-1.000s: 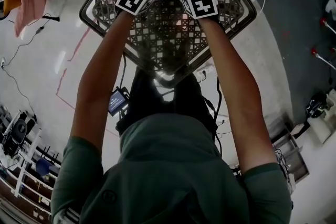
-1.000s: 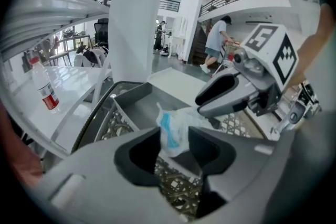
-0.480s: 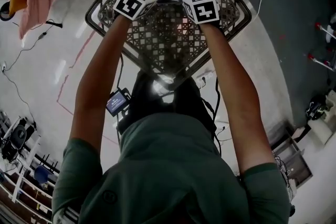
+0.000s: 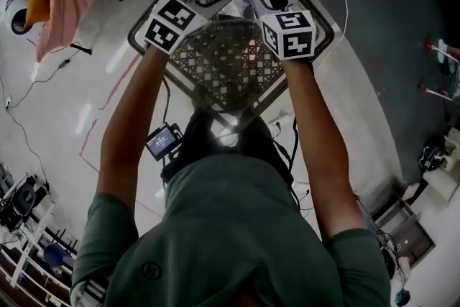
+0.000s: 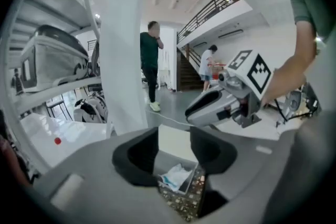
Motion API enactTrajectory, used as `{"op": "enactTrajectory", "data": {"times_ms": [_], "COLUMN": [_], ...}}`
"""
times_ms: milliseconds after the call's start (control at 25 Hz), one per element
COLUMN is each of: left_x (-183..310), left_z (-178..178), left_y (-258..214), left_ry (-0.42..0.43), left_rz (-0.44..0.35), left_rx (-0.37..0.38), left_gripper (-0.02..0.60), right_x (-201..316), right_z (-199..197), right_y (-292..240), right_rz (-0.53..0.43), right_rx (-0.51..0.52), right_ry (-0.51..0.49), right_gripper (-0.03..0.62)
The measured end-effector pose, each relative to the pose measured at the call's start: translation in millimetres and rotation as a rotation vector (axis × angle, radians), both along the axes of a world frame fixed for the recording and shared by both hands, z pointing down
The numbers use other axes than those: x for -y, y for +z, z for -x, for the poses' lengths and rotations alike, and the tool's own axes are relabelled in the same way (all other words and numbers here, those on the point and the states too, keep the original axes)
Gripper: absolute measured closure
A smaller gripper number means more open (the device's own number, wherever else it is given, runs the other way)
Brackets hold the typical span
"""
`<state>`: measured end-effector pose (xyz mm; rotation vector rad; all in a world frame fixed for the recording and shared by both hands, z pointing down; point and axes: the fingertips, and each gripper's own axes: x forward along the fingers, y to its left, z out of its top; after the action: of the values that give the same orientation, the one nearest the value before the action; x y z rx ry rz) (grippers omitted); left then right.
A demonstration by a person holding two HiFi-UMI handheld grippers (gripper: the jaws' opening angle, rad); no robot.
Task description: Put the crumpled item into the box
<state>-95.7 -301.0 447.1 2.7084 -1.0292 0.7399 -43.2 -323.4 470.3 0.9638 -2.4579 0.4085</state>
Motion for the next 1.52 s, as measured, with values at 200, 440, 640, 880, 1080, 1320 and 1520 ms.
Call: {"op": "enactTrajectory", "data": {"times_ms": [200, 440, 640, 880, 1080, 1320, 1520], "left_x": [-29.3, -75.1, -125.0, -170.3, -198.9, -223.9, -238.0], "left_z": [3.2, -1.9, -3.1, 23.2, 43.2, 88.5, 96.0], "left_y": [-80.5, -176.1, -252.9, -303.2, -324.1, -338.4, -347.4], "left_ry": [0.019, 0.053, 0.093, 0.055, 0.0, -0.05, -0.056], "left_rz": [-0.132, -0.297, -0.43, -0.511, -0.543, -0.591, -0.623], "left_rx": [-0.064, -0.112, -0.113, -0.159, -0.166, -0.165, -0.154], "left_gripper": [0.474, 0.532, 0.545, 0.554, 0.555, 0.555, 0.555], "right_x": [-33.4, -86.4, -137.4, -185.4, -219.7, -250.5, -266.4], "right_z": [5.2, 1.9, -8.0, -5.8, -10.1, 8.4, 6.9], "right_y": [-93.4, -199.3, -280.0, -332.3, -363.7, -387.0, -395.9], "right_rz": [-0.127, -0.282, -0.403, -0.473, -0.527, -0.574, -0.589], "right_rx": [0.129, 0.221, 0.254, 0.282, 0.275, 0.258, 0.249], "right_ry": [-0.018, -0.068, -0.112, -0.135, -0.156, -0.174, -0.179], "right_gripper": [0.589, 0.589, 0.591, 0.591, 0.591, 0.591, 0.591]}}
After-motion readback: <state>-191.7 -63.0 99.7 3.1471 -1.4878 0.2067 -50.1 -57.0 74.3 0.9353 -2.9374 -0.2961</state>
